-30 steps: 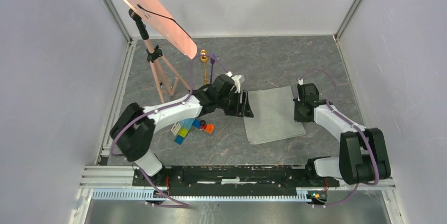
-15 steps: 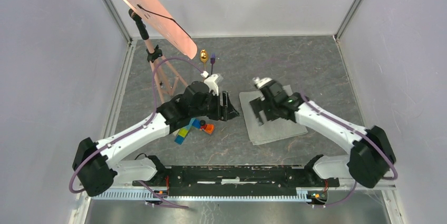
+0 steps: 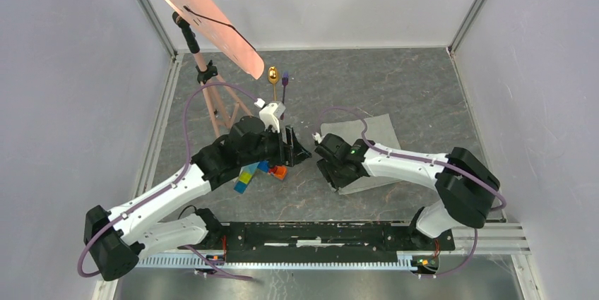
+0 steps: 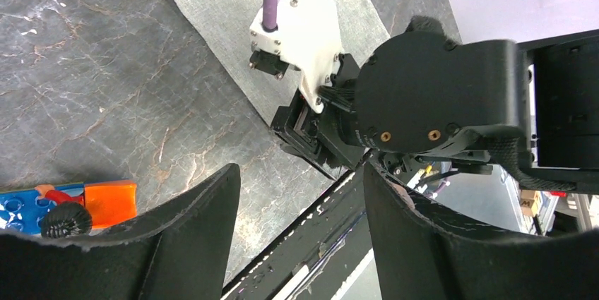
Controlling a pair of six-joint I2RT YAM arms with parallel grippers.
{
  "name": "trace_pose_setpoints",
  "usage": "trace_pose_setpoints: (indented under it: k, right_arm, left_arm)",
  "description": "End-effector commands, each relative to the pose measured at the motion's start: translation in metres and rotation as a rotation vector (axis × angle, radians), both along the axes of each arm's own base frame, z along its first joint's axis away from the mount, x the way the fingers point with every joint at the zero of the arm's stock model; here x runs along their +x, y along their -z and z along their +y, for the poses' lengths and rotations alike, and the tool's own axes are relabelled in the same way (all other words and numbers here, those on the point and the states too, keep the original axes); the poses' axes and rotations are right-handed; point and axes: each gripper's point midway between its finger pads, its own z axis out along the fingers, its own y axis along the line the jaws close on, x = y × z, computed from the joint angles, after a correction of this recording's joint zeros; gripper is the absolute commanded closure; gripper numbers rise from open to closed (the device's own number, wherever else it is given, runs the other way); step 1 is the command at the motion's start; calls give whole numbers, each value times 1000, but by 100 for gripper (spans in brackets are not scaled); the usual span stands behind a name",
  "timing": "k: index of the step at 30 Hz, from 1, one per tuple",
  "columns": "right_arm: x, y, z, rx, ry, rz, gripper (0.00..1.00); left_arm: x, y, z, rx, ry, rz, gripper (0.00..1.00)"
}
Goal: Fold the napkin into a case and place the utensils inside
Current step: Pick up the lower triangle-folded napkin from the center of the board.
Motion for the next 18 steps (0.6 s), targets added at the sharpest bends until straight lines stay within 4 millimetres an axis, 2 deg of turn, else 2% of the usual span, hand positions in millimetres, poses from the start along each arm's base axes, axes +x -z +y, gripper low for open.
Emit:
trace_pose_setpoints:
  k: [1, 5, 8, 14, 16, 18]
  right_arm:
    - [5, 2, 7, -23, 29, -23, 45]
    - [4, 17, 2, -59, 26, -16, 42]
    - [3, 26, -4, -86, 29, -14, 45]
    - [5, 41, -23, -181, 44, -38, 74]
    - [9, 39, -20, -171, 42, -58, 87]
    - [15, 29, -7, -102, 20, -88, 99]
  left_arm:
    - [1, -4, 5, -5, -16, -23, 28]
    - [0, -5, 5, -6, -11, -26, 28]
    - [-1, -6, 5, -8, -8, -28, 28]
    - [0, -6, 7, 0, -17, -29, 28]
    - [2, -4, 7, 5, -25, -26, 27]
    - [4, 0, 7, 15, -35, -15, 27]
